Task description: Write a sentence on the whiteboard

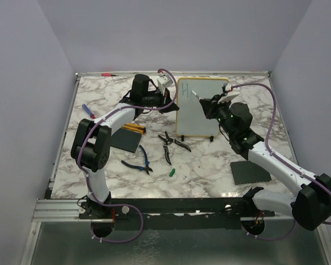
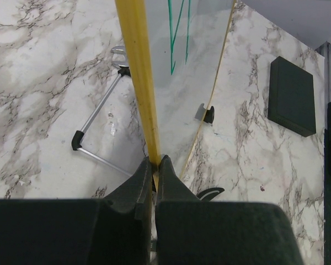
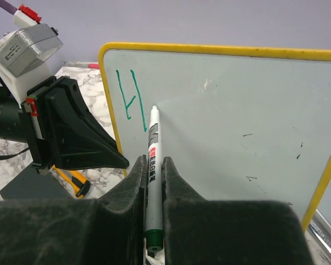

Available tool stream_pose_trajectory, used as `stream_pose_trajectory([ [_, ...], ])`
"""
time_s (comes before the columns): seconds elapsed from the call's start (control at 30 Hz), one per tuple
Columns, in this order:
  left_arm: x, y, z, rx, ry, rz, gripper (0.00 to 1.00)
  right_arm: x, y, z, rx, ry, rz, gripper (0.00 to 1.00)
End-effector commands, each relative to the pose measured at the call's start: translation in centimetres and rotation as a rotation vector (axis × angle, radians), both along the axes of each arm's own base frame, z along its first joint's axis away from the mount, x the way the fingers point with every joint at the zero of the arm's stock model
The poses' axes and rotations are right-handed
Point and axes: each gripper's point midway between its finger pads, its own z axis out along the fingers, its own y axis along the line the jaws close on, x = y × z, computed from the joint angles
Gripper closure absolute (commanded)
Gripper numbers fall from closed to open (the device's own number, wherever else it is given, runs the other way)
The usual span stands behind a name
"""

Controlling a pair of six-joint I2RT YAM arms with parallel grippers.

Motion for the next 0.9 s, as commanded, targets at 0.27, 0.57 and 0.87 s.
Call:
stream_pose_trajectory([
  [0.27,-0.4,0.6,-0.1,0.032,-0.02,0.006,1.0,0.9,0.7,1.2,-0.038,-0.043,0.02,0.99],
  [0.57,-0.4,0.6,-0.1,0.034,-0.019,0.007,1.0,0.5,0.8,-1.5,-0.057,0.023,0.037,1.0],
  [0.87,-0.3,0.6,0.0,0.035,-0.021,0.01,1.0,0.1,0.1,-2.6,-0.071,0.05,0.015,1.0],
])
